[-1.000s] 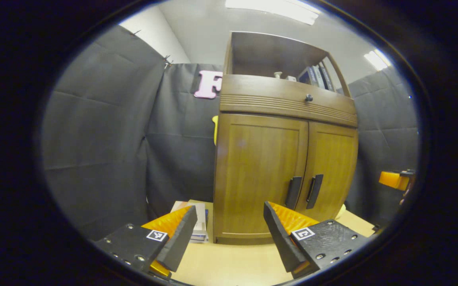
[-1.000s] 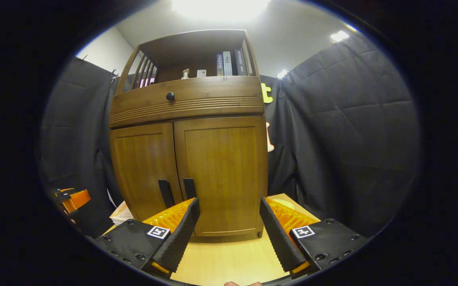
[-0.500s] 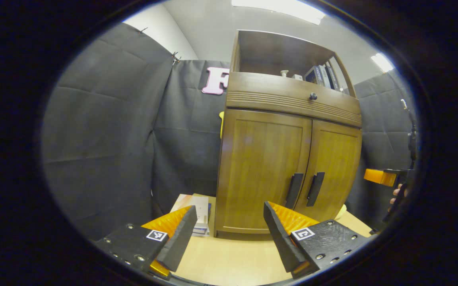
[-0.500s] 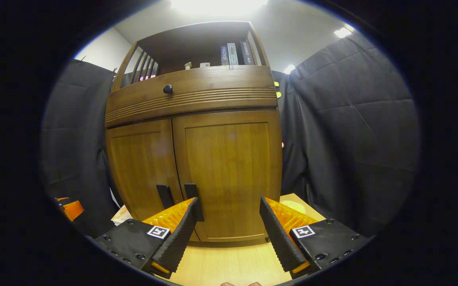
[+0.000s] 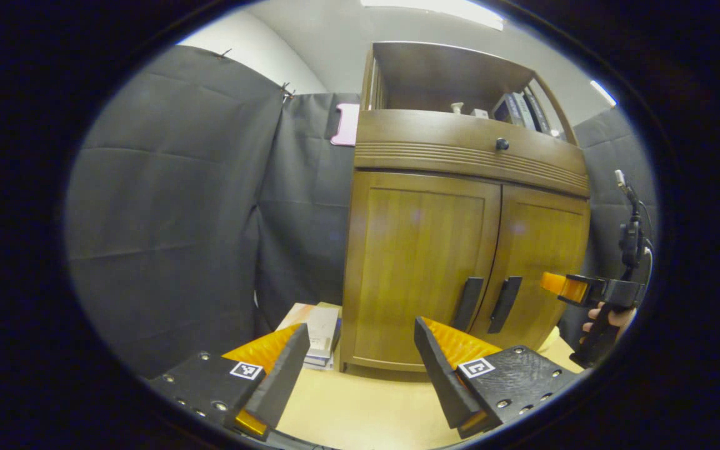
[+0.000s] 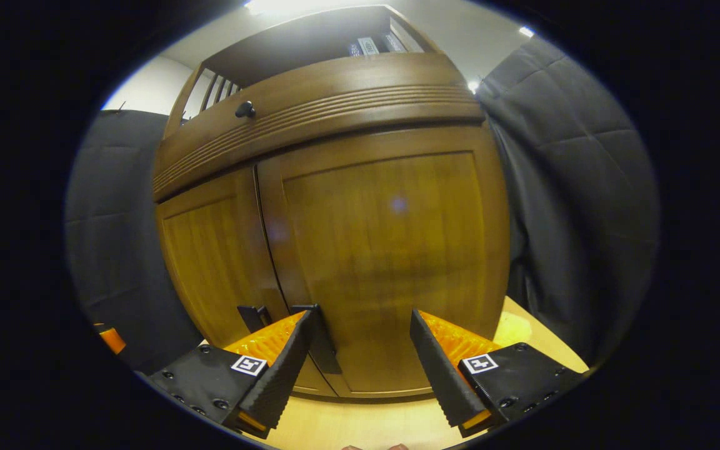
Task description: Open the right door of the double-door shoe cabinet with the right hand, and open the left door with the left hand.
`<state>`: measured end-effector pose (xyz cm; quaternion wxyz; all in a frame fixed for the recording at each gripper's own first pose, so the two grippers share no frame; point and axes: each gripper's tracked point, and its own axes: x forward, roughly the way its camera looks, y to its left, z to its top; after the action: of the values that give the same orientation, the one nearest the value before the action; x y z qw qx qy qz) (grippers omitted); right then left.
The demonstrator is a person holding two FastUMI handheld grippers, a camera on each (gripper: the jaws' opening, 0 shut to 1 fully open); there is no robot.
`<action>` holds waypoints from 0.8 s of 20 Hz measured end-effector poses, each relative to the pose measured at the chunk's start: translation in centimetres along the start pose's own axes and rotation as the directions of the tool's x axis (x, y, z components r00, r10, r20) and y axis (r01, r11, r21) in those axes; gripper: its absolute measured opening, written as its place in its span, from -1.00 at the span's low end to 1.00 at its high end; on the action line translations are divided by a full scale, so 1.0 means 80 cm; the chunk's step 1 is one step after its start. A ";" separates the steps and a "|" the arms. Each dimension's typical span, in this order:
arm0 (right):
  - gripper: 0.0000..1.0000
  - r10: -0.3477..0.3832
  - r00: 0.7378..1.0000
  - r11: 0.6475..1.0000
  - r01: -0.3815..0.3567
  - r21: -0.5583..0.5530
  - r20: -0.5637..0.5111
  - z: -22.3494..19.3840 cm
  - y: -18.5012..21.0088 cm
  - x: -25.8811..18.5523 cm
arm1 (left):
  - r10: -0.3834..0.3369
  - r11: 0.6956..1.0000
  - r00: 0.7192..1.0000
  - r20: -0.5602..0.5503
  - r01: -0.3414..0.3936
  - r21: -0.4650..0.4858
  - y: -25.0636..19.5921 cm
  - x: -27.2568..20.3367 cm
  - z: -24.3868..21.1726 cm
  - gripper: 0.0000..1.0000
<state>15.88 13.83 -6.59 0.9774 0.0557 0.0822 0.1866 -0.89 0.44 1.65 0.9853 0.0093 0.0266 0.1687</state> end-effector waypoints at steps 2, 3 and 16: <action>0.96 0.034 0.999 0.999 -0.034 0.013 -0.014 -0.012 0.011 0.018 | 0.049 0.998 0.999 -0.005 -0.049 0.027 0.000 -0.004 -0.002 0.94; 0.86 0.048 0.999 0.999 -0.048 0.008 -0.017 -0.018 0.017 0.025 | 0.073 0.997 0.997 -0.009 -0.072 0.041 0.002 -0.005 -0.003 0.93; 0.54 0.103 0.992 0.985 -0.111 -0.135 -0.068 -0.074 0.054 0.090 | 0.282 0.957 0.957 -0.068 -0.276 0.091 0.023 -0.025 -0.014 0.96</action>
<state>19.85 20.97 -12.79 0.9645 -0.0138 0.0953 0.2458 -3.42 1.53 0.66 0.9485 0.0459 0.0711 0.3052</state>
